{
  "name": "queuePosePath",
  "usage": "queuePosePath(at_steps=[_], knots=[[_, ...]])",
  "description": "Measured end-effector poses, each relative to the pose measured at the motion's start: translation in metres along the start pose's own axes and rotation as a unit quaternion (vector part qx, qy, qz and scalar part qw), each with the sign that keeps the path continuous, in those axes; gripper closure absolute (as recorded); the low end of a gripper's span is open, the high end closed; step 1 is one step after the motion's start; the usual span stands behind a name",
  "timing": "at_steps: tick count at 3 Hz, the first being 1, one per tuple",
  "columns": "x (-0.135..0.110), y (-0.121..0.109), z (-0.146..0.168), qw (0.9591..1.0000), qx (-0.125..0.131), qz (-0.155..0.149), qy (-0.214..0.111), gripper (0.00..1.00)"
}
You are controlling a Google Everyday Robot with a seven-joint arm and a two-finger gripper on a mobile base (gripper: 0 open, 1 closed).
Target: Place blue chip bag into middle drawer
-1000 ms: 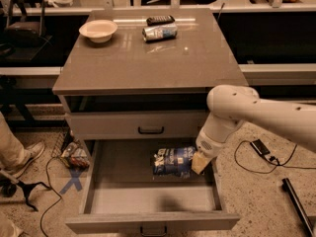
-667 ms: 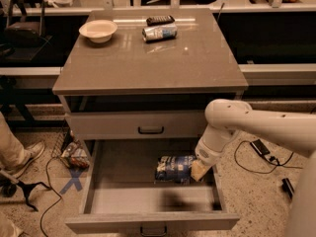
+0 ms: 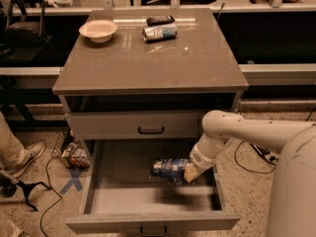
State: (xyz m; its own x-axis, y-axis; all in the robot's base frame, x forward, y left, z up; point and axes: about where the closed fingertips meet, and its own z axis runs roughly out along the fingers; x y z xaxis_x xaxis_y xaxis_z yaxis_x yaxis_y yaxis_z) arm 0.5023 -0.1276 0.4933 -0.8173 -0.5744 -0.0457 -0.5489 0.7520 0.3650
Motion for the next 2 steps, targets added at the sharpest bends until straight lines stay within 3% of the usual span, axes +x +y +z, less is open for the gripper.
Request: queuePosePath(at_steps=[1, 2], knots=[[-0.027, 0.013, 0.012, 0.9995, -0.014, -0.006, -0.027, 0.39], [-0.052, 0.038, 0.017, 0.9979, -0.03, -0.031, -0.048, 0.16]])
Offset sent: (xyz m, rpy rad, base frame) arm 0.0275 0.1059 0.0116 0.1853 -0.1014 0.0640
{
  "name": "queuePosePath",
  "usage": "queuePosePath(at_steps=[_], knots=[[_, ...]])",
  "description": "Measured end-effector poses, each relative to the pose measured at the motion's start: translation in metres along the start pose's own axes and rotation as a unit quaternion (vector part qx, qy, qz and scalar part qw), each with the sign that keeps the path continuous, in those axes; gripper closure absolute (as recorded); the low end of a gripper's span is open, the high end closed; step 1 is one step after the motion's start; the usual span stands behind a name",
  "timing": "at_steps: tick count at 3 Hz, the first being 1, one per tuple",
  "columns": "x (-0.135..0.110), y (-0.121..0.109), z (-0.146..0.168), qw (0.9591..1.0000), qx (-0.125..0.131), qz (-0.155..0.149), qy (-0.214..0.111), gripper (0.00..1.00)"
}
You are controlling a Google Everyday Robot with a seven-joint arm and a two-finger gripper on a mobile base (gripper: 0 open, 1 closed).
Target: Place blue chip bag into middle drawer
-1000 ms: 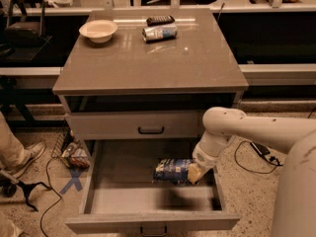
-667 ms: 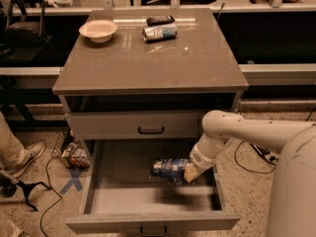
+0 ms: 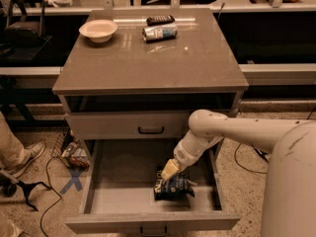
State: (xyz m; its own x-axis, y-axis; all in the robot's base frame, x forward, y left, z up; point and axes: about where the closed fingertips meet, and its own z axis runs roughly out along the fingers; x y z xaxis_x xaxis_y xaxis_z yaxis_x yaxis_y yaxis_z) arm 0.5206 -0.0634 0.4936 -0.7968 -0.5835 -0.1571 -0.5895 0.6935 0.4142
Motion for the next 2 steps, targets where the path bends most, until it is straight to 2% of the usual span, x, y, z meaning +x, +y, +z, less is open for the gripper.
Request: queuePosePath(at_steps=[1, 2], knots=[[-0.012, 0.014, -0.001, 0.9998, -0.001, -0.017, -0.011, 0.0], [0.021, -0.005, -0.021, 0.9994, 0.016, 0.024, -0.017, 0.0]])
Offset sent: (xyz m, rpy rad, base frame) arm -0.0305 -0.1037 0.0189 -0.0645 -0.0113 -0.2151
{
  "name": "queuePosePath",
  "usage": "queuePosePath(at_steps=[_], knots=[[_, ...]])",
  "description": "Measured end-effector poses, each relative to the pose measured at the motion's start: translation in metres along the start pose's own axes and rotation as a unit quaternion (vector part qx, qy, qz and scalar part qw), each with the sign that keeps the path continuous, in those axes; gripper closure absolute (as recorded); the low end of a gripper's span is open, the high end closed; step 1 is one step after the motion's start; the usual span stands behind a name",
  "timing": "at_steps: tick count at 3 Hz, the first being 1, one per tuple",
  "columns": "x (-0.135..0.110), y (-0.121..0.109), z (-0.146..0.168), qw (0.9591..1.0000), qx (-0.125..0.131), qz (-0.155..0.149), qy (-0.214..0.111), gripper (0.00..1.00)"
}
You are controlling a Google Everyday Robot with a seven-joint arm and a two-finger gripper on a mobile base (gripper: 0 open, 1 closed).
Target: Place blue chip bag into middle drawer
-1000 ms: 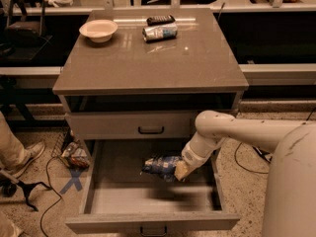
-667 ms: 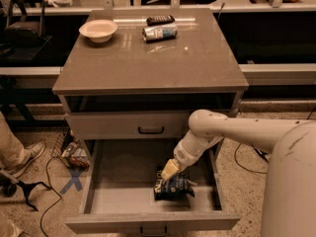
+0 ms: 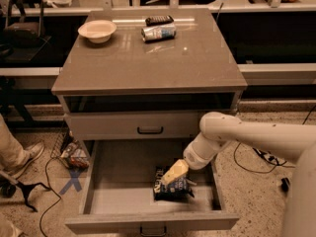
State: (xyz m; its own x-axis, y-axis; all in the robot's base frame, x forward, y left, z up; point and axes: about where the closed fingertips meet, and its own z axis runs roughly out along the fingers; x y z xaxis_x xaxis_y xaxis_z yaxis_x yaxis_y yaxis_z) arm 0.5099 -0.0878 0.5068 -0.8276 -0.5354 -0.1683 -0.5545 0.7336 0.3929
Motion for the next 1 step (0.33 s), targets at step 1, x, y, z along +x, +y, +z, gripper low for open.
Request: queuePosePath(at_steps=[1], knots=[[0.0527, -0.0281, -0.0289, 0.9982, 0.016, 0.056, -0.015, 0.0]])
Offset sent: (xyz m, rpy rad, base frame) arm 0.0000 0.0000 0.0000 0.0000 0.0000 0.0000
